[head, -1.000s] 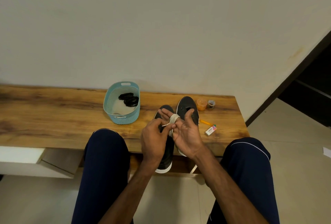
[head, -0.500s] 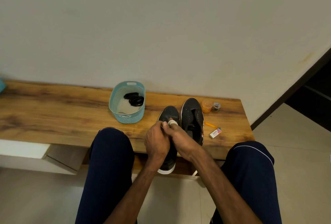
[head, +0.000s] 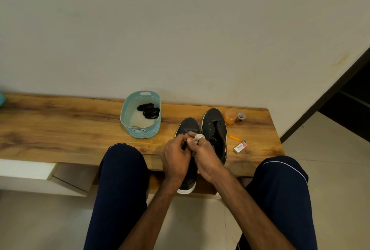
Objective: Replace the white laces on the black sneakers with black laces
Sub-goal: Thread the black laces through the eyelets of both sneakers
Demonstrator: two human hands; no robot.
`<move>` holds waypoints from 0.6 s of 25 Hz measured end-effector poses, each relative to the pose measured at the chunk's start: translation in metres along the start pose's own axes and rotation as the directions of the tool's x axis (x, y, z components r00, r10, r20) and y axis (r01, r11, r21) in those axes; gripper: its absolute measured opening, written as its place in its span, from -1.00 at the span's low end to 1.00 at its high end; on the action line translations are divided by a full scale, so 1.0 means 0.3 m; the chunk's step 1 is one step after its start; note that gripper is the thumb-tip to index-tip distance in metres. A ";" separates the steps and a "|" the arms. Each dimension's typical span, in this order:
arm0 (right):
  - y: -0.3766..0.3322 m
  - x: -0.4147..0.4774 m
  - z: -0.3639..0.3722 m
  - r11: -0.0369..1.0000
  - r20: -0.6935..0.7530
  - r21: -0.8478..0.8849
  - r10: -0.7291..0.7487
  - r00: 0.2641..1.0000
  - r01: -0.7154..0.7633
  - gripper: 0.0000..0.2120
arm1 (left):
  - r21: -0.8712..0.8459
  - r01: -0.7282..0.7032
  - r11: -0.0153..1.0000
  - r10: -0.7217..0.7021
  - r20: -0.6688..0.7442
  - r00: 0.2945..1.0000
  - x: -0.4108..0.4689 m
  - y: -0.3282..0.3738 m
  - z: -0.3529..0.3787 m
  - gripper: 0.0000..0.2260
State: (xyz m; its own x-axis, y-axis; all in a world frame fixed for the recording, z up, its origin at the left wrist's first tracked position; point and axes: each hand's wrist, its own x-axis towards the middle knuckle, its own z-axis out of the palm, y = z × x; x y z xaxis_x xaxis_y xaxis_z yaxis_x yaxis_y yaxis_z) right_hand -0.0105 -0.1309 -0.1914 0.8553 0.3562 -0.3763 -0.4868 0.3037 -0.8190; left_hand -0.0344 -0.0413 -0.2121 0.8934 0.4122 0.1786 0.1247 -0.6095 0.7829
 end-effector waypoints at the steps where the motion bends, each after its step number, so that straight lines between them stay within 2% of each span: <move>1: -0.004 -0.006 -0.009 1.000 0.049 -0.009 0.009 0.999 -0.008 -0.71 | -0.017 0.011 1.000 -0.011 0.032 0.999 0.016 0.001 -0.018 -0.82; 2: -0.011 -0.014 -0.021 1.000 0.099 -0.002 0.030 0.995 -0.030 -0.73 | -0.001 -0.005 1.000 0.005 0.072 0.997 0.033 -0.002 -0.042 -0.76; 4: -0.035 -0.030 -0.044 0.994 0.156 -0.031 0.110 0.982 -0.107 -0.78 | 0.136 -0.110 0.985 0.086 0.168 0.982 0.064 -0.012 -0.085 -0.64; 6: -0.052 -0.035 -0.060 0.964 0.161 -0.186 0.220 0.962 -0.190 -0.75 | 0.209 -0.194 0.958 0.134 0.274 0.953 0.084 -0.023 -0.112 -0.58; 9: -0.070 -0.051 -0.078 0.889 0.224 -0.403 0.325 0.919 -0.216 -0.69 | 0.045 -0.181 0.982 0.130 0.532 0.837 0.093 -0.037 -0.136 -0.56; 11: -0.092 -0.060 -0.095 0.897 0.264 -0.390 0.325 0.908 -0.208 -0.69 | -0.139 -0.006 0.990 0.106 0.720 0.686 0.093 -0.037 -0.147 -0.45; 13: -0.123 -0.062 -0.117 0.930 0.302 -0.325 0.274 0.913 -0.171 -0.71 | -0.309 0.271 0.912 0.129 0.841 0.525 0.077 -0.014 -0.141 -0.45; 15: -0.144 -0.057 -0.129 0.970 0.382 -0.155 0.232 0.895 -0.185 -0.76 | -0.404 0.536 0.742 0.126 0.868 0.480 0.059 0.017 -0.134 -0.50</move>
State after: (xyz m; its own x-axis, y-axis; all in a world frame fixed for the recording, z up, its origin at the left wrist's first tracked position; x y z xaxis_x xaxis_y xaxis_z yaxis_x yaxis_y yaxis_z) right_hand 0.0026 -0.1843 -0.1663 0.5846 0.7267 -0.3609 -0.6032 0.0918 -0.7923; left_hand -0.0354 -0.0100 -0.1812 0.8191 -0.4671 -0.3330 0.3968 0.0420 0.9170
